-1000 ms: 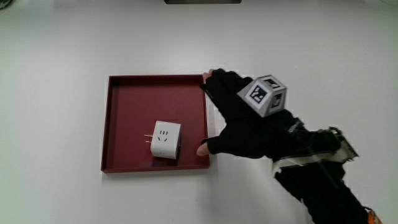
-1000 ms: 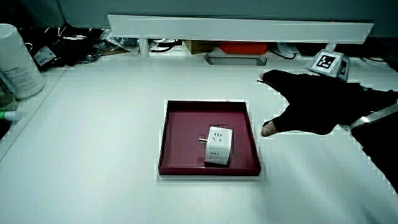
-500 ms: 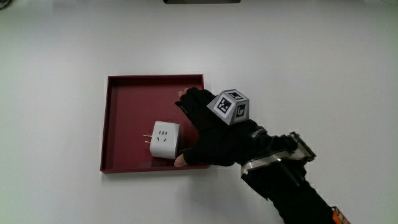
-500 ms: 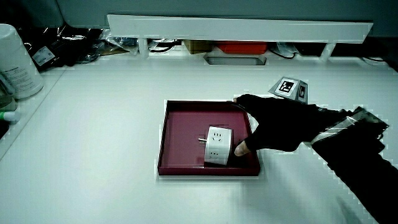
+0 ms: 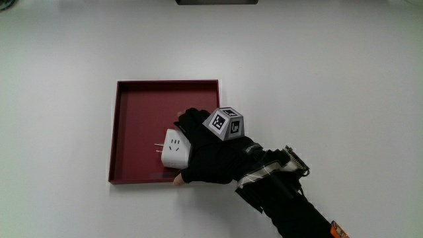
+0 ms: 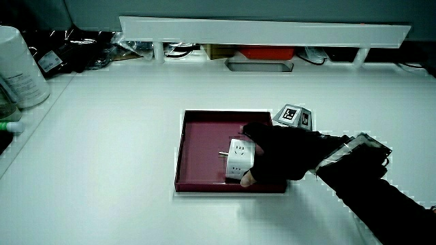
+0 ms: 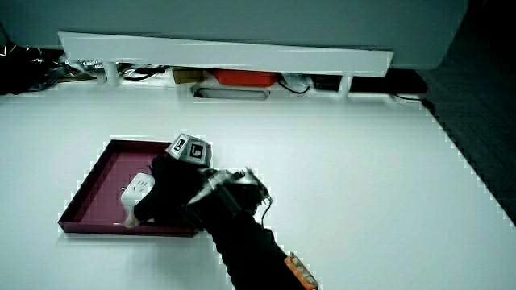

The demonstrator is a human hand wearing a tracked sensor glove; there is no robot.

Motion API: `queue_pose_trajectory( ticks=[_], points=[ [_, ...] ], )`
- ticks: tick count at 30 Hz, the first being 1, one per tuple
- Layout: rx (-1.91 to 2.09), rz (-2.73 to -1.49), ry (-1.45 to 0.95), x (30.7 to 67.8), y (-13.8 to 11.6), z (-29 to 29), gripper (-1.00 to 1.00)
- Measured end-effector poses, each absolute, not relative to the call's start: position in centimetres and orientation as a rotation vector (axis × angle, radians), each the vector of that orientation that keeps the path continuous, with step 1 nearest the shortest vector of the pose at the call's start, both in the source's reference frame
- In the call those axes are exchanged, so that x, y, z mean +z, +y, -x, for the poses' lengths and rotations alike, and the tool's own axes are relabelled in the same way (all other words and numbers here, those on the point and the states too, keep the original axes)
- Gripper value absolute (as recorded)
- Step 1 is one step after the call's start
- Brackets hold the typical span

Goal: Pick socket

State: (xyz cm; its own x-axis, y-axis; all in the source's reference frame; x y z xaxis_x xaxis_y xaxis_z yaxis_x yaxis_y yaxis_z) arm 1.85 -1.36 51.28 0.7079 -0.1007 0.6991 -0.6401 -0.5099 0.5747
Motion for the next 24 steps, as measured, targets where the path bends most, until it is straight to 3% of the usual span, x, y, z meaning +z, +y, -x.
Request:
queue_pose_trajectory(
  ticks=[3, 24],
  points=[
    [0.773, -2.013, -0.572, 51.83, -1.18, -1.72, 0.0],
    [0.913, -2.105, -0.542, 51.55, -1.37, -2.67, 0.95]
  ],
)
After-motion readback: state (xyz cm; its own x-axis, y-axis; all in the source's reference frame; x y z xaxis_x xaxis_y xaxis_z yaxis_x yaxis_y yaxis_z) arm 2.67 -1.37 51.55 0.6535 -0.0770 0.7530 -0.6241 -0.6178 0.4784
